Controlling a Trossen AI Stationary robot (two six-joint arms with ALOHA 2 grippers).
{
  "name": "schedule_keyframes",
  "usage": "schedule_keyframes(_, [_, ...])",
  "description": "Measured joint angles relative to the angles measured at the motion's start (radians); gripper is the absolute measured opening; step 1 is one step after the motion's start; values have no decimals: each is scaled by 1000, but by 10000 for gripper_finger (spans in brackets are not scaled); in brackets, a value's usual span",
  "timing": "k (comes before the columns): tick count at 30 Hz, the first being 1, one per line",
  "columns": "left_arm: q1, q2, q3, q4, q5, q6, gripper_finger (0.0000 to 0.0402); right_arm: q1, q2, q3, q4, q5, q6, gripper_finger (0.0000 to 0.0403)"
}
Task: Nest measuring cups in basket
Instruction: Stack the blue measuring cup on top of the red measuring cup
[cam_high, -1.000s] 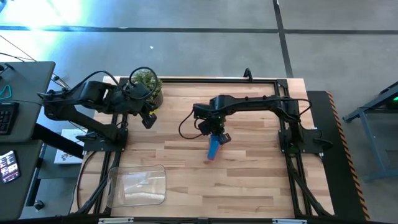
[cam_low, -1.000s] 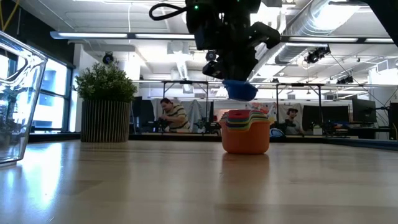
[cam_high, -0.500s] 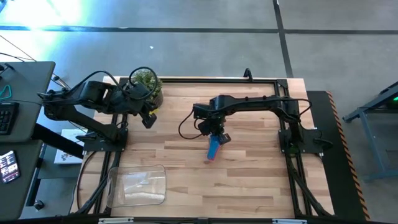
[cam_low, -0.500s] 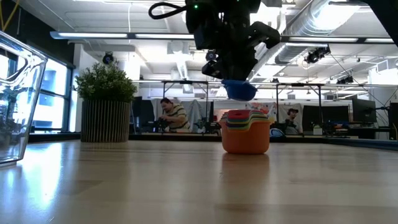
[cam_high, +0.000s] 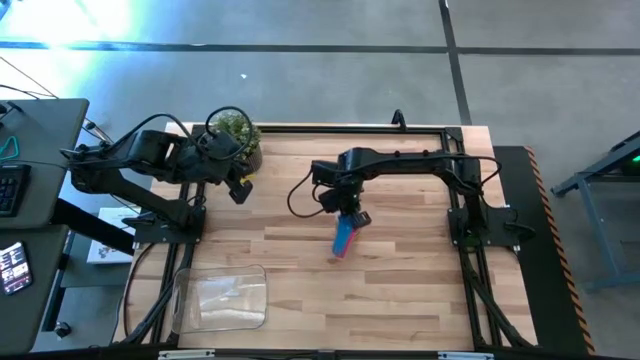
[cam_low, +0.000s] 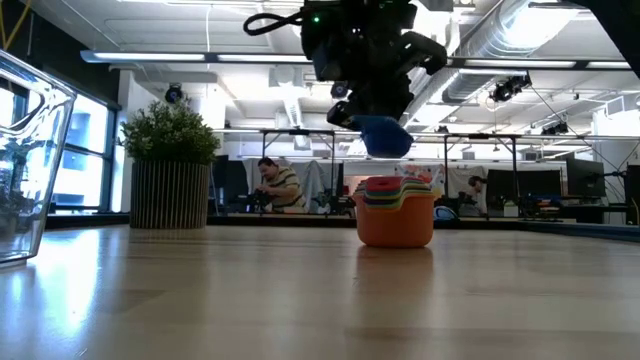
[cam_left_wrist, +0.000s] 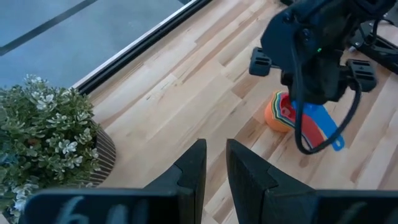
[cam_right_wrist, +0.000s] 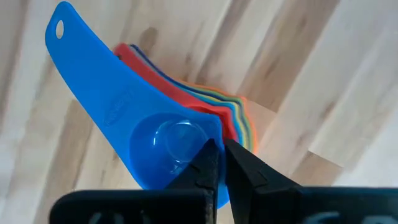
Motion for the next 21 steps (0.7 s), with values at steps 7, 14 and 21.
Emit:
schedule_keyframes(7, [0,0,0,0,-16,-17,53,12,0,0,-7,11,-10,7])
schedule_keyframes(14, [0,0,0,0,-17,-17,53,26,0,-66,35,11,11,7])
schedule_keyframes(21, [0,0,0,0,-33,-23,53,26,-1,-53,48,19,2,7])
